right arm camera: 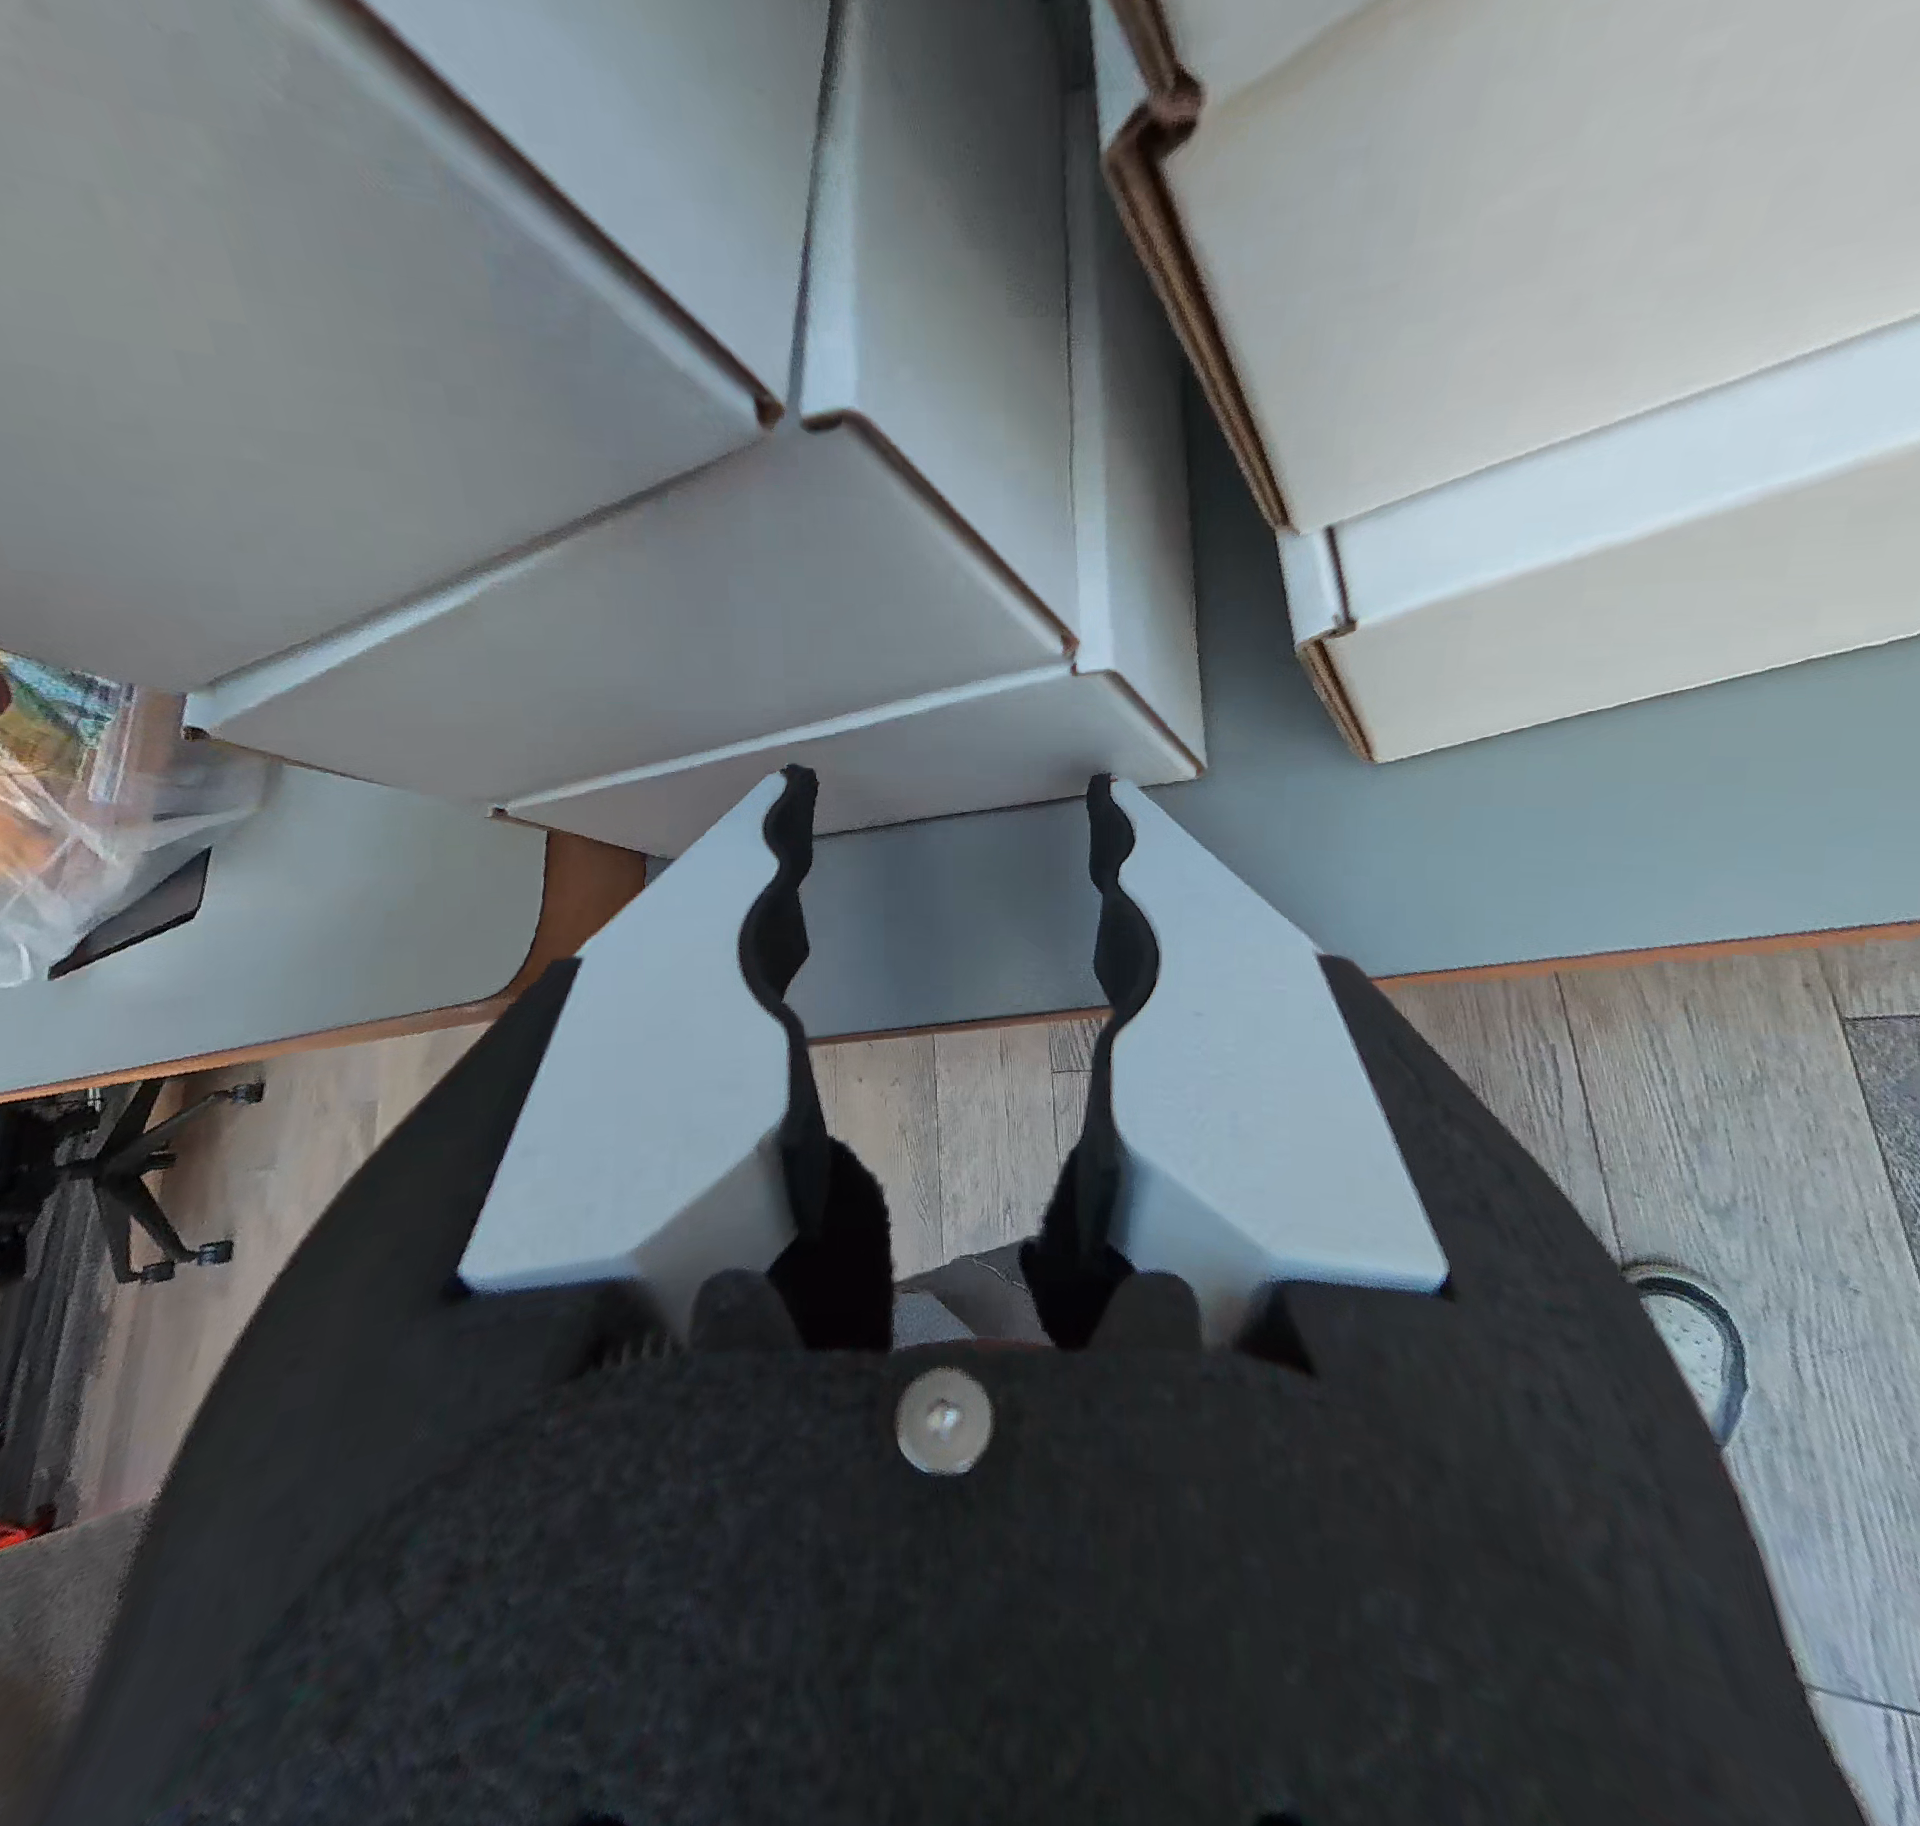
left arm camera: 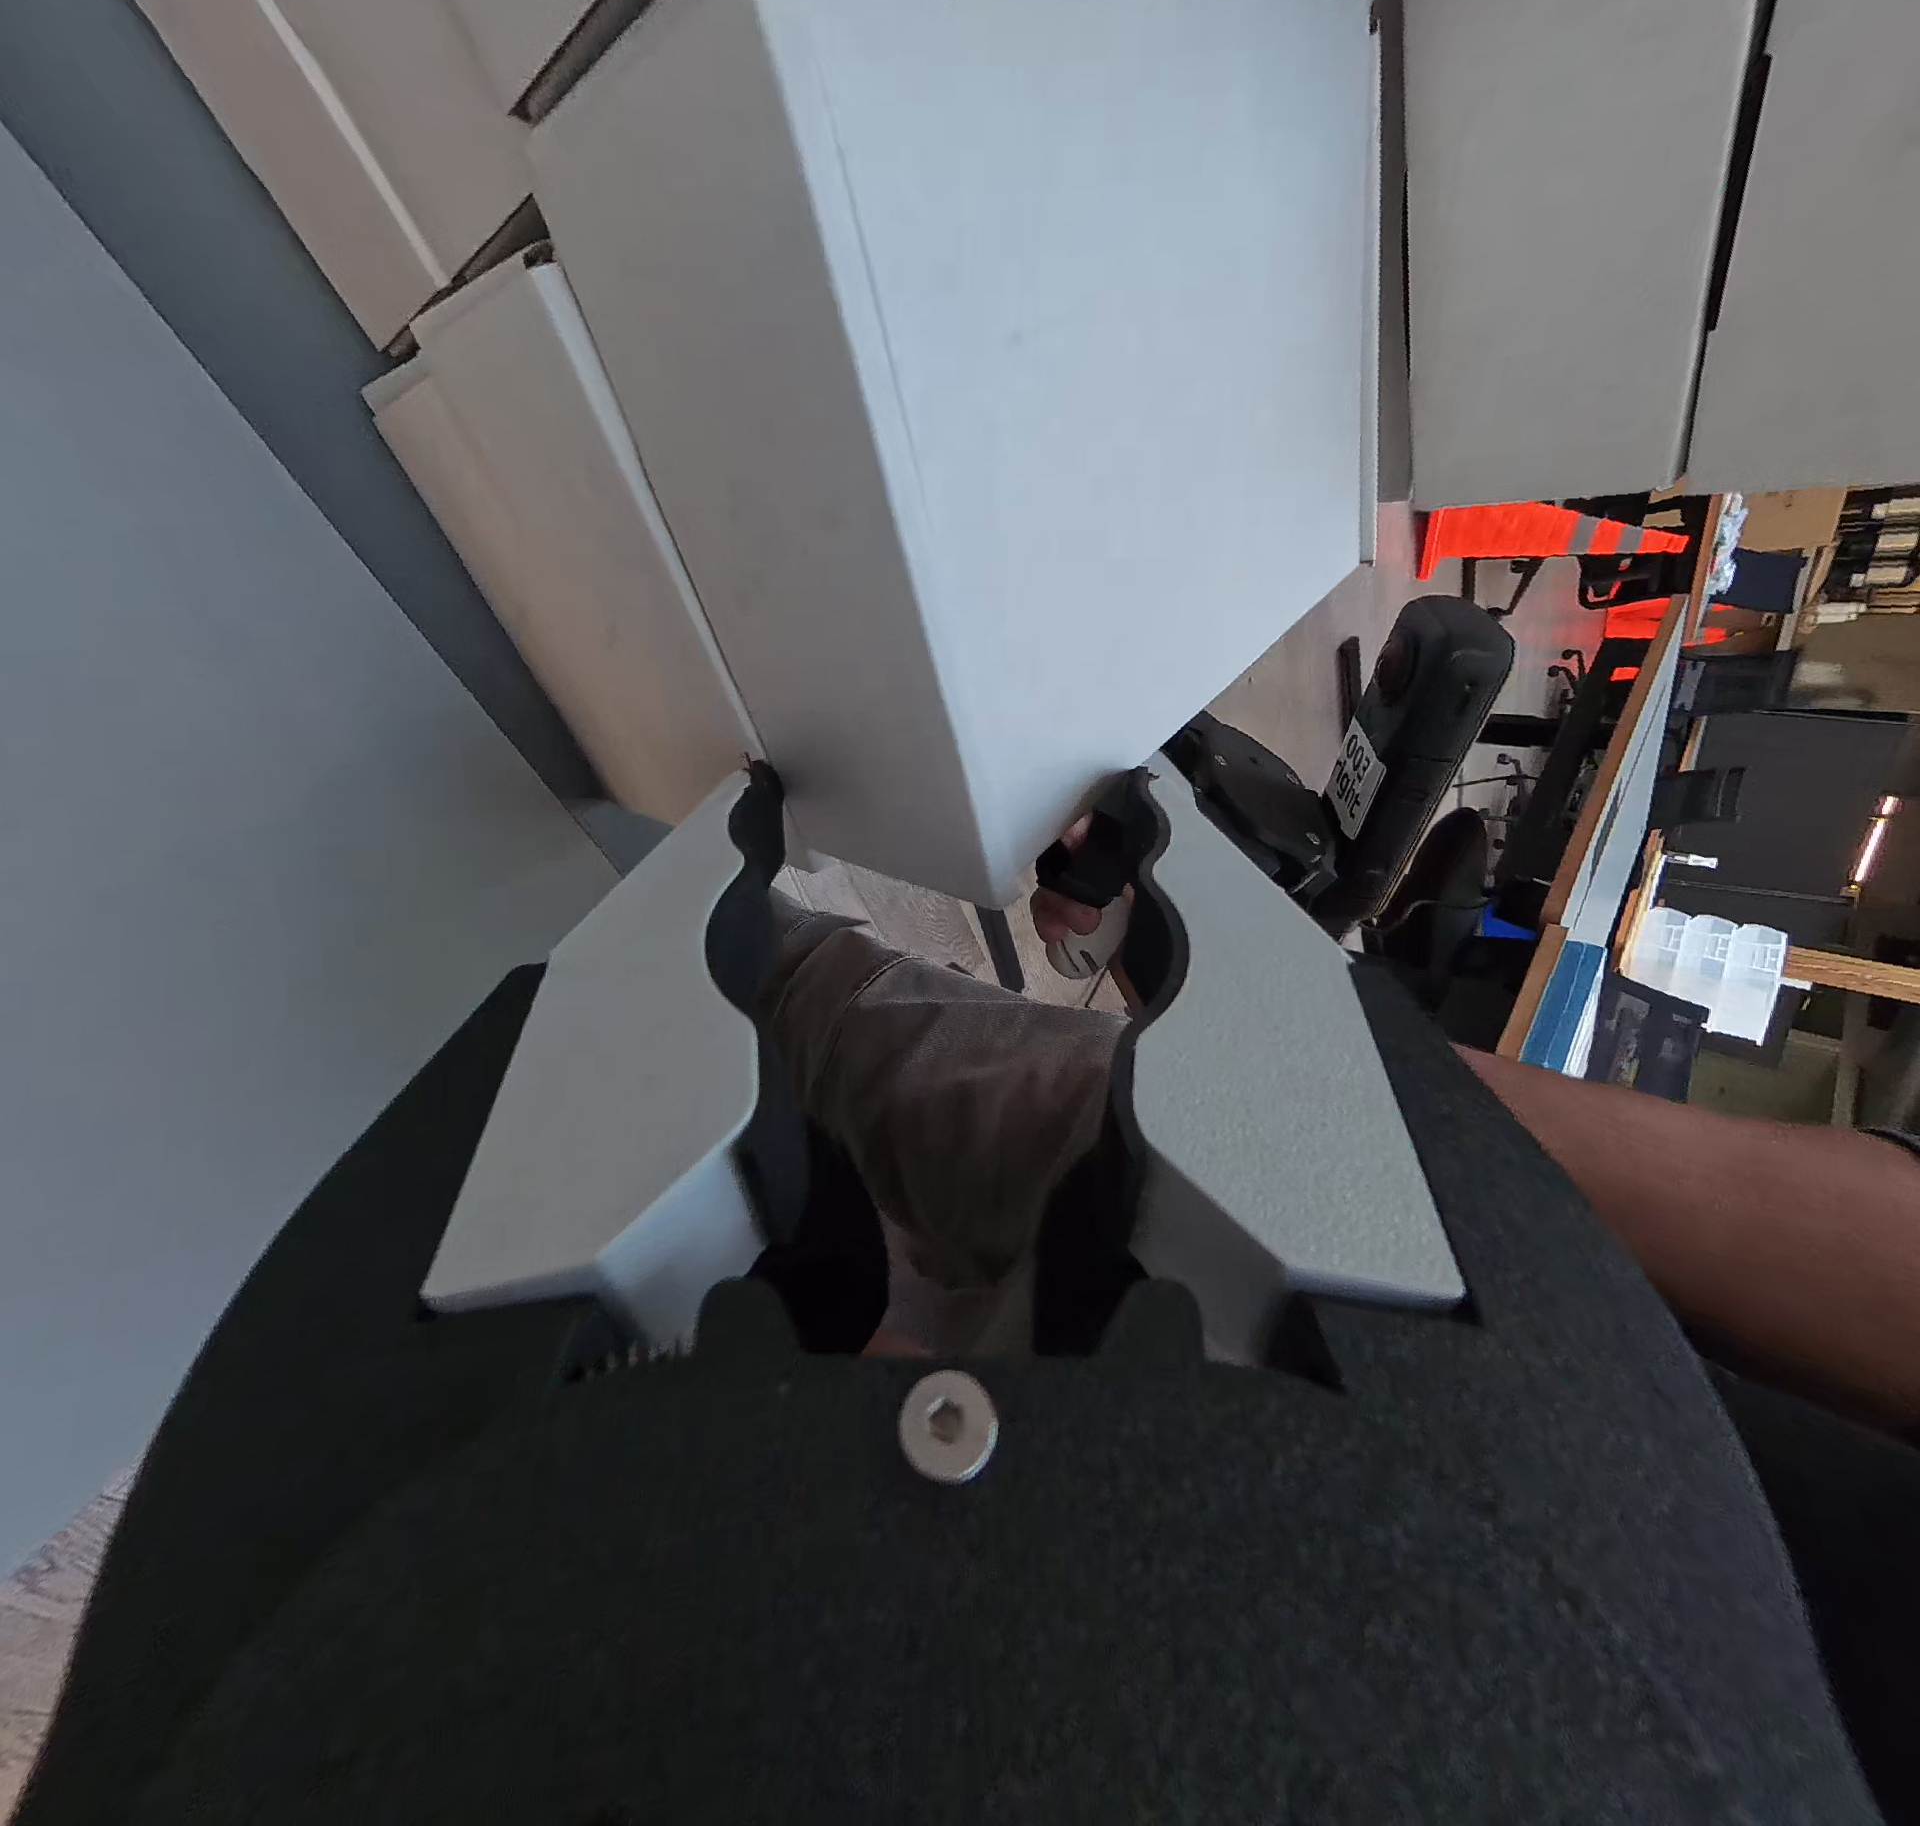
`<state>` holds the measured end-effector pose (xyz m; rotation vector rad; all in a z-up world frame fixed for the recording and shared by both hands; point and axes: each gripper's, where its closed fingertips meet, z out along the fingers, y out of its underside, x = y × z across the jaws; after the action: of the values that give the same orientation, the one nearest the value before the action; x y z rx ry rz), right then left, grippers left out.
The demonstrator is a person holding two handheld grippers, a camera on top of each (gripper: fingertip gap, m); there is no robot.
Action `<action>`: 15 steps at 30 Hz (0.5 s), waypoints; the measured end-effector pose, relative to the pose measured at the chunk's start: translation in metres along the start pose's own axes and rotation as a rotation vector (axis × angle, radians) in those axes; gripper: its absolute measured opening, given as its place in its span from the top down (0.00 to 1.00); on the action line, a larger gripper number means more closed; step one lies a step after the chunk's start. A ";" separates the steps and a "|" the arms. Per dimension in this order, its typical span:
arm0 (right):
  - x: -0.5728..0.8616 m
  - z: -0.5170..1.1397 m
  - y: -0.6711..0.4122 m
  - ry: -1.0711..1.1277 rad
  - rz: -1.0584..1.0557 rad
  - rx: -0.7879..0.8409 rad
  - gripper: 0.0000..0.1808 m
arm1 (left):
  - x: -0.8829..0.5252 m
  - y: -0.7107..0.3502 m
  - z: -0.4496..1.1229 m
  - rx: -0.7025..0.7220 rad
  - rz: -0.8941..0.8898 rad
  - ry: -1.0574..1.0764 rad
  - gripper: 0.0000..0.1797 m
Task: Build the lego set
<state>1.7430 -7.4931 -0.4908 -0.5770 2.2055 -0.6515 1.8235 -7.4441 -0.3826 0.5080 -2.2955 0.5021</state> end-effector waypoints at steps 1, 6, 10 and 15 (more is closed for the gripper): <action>0.000 0.002 -0.001 -0.008 0.015 0.001 0.71 | 0.001 -0.001 0.001 0.000 0.007 -0.003 0.65; 0.004 0.004 -0.005 -0.008 0.051 0.013 0.71 | 0.006 -0.004 0.011 -0.013 0.020 -0.001 0.66; 0.002 -0.011 -0.002 -0.023 0.018 -0.015 0.70 | 0.005 0.001 0.005 -0.011 -0.001 -0.001 0.63; 0.015 -0.081 -0.006 -0.012 -0.145 0.008 0.70 | 0.010 0.028 -0.017 -0.007 0.095 -0.075 0.64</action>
<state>1.6735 -7.4844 -0.4478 -0.7403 2.1628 -0.7298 1.8130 -7.4139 -0.3701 0.4223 -2.4008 0.5297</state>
